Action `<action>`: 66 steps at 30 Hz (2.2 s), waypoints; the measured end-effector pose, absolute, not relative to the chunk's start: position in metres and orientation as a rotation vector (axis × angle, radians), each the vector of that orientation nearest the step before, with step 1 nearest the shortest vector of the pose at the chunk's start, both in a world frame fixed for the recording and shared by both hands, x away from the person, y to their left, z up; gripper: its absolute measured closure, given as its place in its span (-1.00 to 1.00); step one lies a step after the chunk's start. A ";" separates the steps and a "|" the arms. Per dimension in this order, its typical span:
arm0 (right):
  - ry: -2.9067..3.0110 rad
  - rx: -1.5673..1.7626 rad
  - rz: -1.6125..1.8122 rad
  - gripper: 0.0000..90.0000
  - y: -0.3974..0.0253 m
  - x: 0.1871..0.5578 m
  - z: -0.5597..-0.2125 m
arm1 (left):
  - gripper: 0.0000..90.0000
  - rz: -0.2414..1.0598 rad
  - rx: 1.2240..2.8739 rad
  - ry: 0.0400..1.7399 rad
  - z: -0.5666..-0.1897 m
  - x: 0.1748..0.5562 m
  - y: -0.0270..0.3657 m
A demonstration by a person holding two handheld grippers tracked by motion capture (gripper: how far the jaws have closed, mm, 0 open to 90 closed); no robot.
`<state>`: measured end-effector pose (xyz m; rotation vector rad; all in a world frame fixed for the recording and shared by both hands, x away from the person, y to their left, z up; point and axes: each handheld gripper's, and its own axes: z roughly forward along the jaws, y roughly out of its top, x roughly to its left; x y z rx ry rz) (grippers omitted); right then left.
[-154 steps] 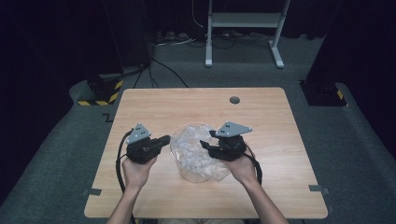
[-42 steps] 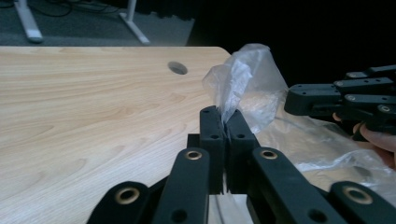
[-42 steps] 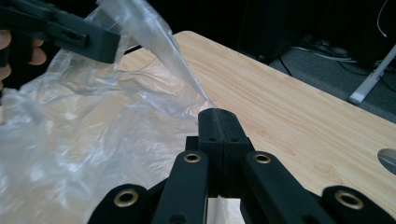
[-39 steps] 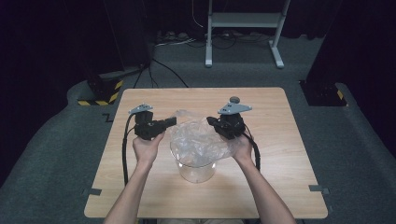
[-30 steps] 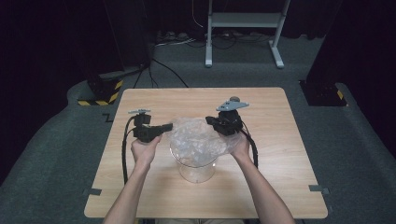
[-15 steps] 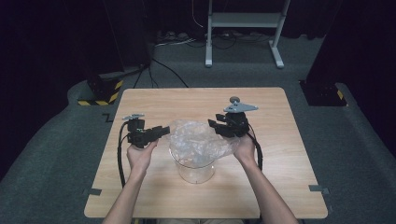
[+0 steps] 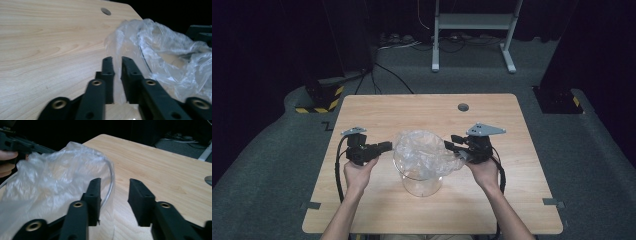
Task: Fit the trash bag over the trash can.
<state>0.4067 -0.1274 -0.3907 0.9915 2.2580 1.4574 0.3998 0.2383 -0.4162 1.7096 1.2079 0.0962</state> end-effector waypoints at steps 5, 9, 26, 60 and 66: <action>2.272 0.965 1.470 0.78 -0.134 0.402 -0.396 | 1.00 0.082 1.763 1.185 -0.419 0.400 0.234; 2.287 0.931 1.449 1.00 -0.138 0.399 -0.401 | 1.00 0.087 1.775 1.196 -0.422 0.400 0.235; 2.145 0.945 1.427 0.32 -0.132 0.395 -0.382 | 0.13 0.322 1.708 1.140 -0.391 0.372 0.236; 2.251 0.989 1.410 0.03 -0.093 0.402 -0.419 | 1.00 0.412 2.073 0.788 -0.377 0.353 0.186; 2.279 1.022 1.419 -0.01 -0.093 0.405 -0.420 | 1.00 0.404 2.029 0.771 -0.377 0.339 0.202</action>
